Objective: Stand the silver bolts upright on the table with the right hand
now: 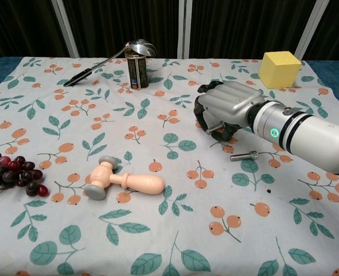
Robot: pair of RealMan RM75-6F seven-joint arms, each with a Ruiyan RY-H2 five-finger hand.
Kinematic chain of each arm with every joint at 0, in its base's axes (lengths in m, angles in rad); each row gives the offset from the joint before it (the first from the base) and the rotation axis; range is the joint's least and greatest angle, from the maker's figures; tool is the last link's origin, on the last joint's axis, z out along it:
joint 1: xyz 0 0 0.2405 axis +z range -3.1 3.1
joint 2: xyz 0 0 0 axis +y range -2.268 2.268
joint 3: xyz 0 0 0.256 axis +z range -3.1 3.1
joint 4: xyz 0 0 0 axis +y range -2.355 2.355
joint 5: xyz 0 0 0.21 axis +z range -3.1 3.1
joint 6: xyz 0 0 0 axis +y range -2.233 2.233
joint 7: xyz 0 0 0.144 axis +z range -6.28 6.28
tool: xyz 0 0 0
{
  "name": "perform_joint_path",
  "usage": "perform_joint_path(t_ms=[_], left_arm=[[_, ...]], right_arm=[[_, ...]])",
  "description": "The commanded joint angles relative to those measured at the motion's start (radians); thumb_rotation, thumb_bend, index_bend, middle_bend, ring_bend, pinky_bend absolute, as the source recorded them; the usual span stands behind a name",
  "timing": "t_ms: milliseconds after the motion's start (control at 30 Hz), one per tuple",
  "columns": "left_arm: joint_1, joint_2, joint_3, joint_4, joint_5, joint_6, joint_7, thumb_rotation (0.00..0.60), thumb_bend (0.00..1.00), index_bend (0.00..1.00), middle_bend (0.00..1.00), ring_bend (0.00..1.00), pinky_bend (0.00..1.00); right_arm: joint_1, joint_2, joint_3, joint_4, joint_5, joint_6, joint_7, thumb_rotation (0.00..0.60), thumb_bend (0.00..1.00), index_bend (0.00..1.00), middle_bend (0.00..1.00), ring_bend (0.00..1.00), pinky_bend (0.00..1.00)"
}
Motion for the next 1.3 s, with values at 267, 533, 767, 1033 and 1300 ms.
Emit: perform_joint_path(t_ms=[267, 533, 767, 1033, 1300], left_arm=[[-0.003, 0.001, 0.0, -0.002, -0.001, -0.007, 0.004, 0.6, 0.0, 0.23, 0.13, 0.0, 0.0], [-0.003, 0.003, 0.0, -0.007, -0.004, -0.011, 0.008, 0.6, 0.0, 0.23, 0.13, 0.0, 0.0], [-0.004, 0.002, 0.001, -0.008, -0.007, -0.016, 0.011, 0.6, 0.0, 0.23, 0.13, 0.0, 0.0], [-0.004, 0.002, 0.002, -0.007, -0.007, -0.018, 0.012, 0.6, 0.0, 0.23, 0.13, 0.0, 0.0], [-0.004, 0.001, 0.002, -0.006, -0.007, -0.018, 0.01, 0.6, 0.0, 0.23, 0.13, 0.0, 0.0]], right_arm=[[-0.018, 0.047, 0.018, -0.105, -0.01, 0.021, 0.092, 0.6, 0.3, 0.56, 0.24, 0.01, 0.0], [-0.008, 0.074, 0.073, -0.158, 0.048, -0.041, 0.241, 0.6, 0.31, 0.56, 0.24, 0.01, 0.0], [0.002, 0.067, 0.079, -0.136, 0.057, -0.058, 0.289, 0.6, 0.3, 0.56, 0.24, 0.01, 0.0], [0.01, 0.062, 0.073, -0.118, 0.064, -0.058, 0.291, 0.6, 0.31, 0.55, 0.24, 0.0, 0.0], [0.01, 0.066, 0.064, -0.125, 0.064, -0.051, 0.289, 0.6, 0.31, 0.48, 0.23, 0.0, 0.0]])
